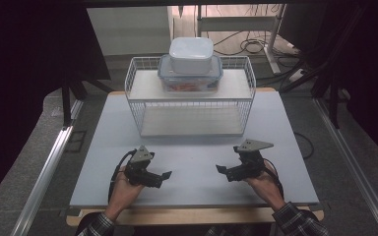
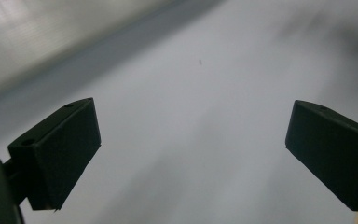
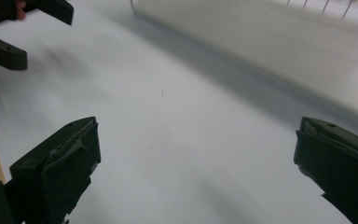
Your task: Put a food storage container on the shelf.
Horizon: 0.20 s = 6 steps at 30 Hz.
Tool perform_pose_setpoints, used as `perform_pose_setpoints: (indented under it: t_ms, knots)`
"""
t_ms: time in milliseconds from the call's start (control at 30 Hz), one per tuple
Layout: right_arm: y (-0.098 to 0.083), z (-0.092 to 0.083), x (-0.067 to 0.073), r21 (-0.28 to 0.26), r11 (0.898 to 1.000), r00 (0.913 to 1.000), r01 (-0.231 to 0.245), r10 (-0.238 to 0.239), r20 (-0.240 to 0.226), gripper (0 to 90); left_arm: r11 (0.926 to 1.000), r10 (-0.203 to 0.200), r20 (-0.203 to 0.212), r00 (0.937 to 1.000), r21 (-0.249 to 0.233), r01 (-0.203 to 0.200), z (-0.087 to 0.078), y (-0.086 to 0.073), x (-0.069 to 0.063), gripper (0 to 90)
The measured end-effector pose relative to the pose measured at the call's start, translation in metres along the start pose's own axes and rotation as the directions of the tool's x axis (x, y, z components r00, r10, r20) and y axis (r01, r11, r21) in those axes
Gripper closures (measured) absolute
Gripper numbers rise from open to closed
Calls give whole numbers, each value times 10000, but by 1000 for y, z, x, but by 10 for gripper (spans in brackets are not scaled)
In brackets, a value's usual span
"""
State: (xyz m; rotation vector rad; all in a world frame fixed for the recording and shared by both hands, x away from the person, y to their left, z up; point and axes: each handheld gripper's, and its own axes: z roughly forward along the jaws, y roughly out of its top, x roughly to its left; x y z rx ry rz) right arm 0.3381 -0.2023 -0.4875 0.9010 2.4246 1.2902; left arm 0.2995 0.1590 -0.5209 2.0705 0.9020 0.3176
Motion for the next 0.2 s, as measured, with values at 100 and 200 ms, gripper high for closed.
perform_pose_setpoints:
  t_ms: [100,200]
  knots:
    - [-9,6,-1,548,9985,10000,7,-10,60,0,9982,260,-236,9994,555,-246,4,-6,-2,18]
    - [-7,5,-1,472,9989,9998,5,-15,210,0,9993,34,-108,9999,363,-30,4,-5,0,0]
